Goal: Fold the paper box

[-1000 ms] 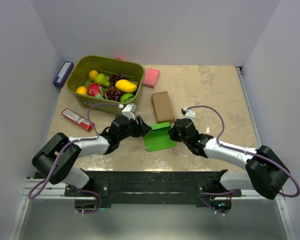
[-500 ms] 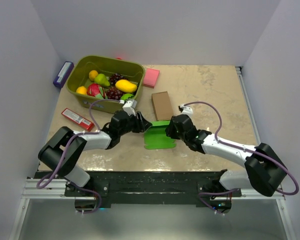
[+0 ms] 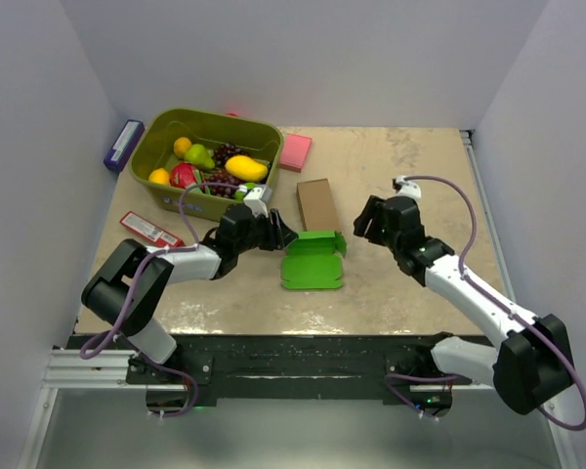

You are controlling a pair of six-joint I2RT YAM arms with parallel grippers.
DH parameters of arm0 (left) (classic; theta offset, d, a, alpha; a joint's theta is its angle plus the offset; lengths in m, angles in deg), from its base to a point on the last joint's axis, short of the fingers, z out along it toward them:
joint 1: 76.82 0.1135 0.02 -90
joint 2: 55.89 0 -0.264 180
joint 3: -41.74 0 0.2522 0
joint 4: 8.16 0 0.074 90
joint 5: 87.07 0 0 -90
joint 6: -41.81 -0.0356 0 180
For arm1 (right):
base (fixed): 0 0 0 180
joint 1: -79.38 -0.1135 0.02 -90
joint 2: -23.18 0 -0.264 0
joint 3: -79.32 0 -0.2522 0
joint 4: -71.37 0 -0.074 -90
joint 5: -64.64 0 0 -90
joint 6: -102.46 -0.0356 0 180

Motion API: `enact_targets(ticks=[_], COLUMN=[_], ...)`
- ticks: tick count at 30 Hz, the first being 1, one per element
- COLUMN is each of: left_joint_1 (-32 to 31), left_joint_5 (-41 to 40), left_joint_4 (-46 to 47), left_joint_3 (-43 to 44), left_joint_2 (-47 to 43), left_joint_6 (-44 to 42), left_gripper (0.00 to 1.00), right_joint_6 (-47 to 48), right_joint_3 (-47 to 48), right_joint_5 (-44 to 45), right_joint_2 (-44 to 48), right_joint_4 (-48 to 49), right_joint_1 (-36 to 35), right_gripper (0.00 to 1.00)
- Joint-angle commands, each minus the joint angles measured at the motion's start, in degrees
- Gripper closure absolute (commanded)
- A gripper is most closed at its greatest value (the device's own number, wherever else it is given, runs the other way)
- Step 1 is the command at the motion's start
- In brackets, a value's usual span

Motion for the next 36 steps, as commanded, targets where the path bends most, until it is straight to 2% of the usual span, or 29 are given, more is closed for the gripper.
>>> enact_targets(ticks=[1,9,17,29,36], left_joint_1=[0.5,0.6,0.6,0.6,0.6], left_joint_5=[1.0,1.1,1.4,2.1,2.9], left_joint_4=[-3.7,-4.0,-4.0,-4.2,-3.9], left_joint_3=[1.2,1.2,1.2,1.2,1.2], left_joint_2=[1.3,1.0,0.9,1.1,1.3], left_joint_6=[-2.9,-3.2,-3.3,-4.6,-5.4], left_gripper=[0.53,0.55,0.55,0.57,0.57], right_joint_6=[3.9,7.2,10.0,13.9,15.7], right_joint_3=[0.5,0.1,-1.3,-2.3,-2.9], right_joint_5=[-1.1,-4.3,-19.6,-26.9,-27.0], right_joint_2=[-3.6,-12.7,-17.1,-17.2,-19.0], right_joint_4=[-2.6,-0.5,8.1,15.9,19.6], right_joint_1=[0.7,0.6,0.4,-0.7,-1.2], right_gripper=[0.41,0.53,0.59,0.59,0.54])
